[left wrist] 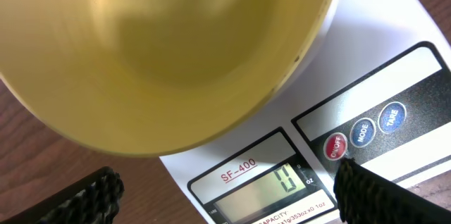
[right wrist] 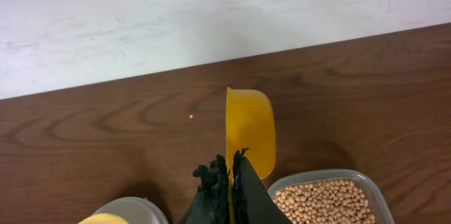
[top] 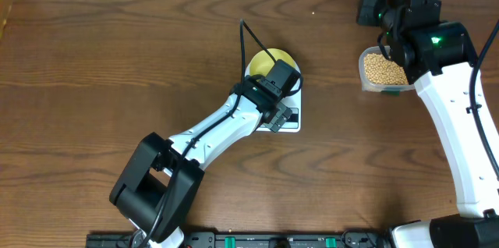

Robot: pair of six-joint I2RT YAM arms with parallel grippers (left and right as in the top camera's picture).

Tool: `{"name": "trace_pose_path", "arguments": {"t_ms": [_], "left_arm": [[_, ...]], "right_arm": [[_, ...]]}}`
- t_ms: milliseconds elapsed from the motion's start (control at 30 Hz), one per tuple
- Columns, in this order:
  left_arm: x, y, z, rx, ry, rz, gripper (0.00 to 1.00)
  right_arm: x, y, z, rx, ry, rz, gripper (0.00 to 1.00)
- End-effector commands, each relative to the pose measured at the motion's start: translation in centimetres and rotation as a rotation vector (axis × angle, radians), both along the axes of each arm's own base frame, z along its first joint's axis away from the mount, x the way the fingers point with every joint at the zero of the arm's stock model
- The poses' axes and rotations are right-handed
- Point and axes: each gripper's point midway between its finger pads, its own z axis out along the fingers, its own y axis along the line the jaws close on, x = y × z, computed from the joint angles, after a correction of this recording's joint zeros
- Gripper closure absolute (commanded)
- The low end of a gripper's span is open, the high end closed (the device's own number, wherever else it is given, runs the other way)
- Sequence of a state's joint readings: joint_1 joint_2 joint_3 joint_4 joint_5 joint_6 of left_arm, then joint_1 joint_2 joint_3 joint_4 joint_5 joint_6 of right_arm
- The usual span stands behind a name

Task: Scoop item into bowl and weigh 50g on scale
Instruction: 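Lift the left gripper off the scale and retract it left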

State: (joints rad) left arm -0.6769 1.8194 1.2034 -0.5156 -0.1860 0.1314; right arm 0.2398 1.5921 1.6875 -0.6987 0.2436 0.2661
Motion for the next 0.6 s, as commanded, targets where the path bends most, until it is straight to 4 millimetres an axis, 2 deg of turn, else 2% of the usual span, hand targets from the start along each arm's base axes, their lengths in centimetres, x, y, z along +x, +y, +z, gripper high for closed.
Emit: {"name": "trace_pose_path", "arguments": {"t_ms": [0,567], "left_arm": [[0.02,0.35,0.42,0.004,-0.012,0.004,0.02],[0.01,0.36,0.42,0.004,-0.011,0.004,0.02]], "right_arm": [[-0.26,-0.22,1.24,-0.012,-0.027,-0.002,0.99],[-0.52,0.24,0.79,0.001,-0.005,0.022,0.99]]}}
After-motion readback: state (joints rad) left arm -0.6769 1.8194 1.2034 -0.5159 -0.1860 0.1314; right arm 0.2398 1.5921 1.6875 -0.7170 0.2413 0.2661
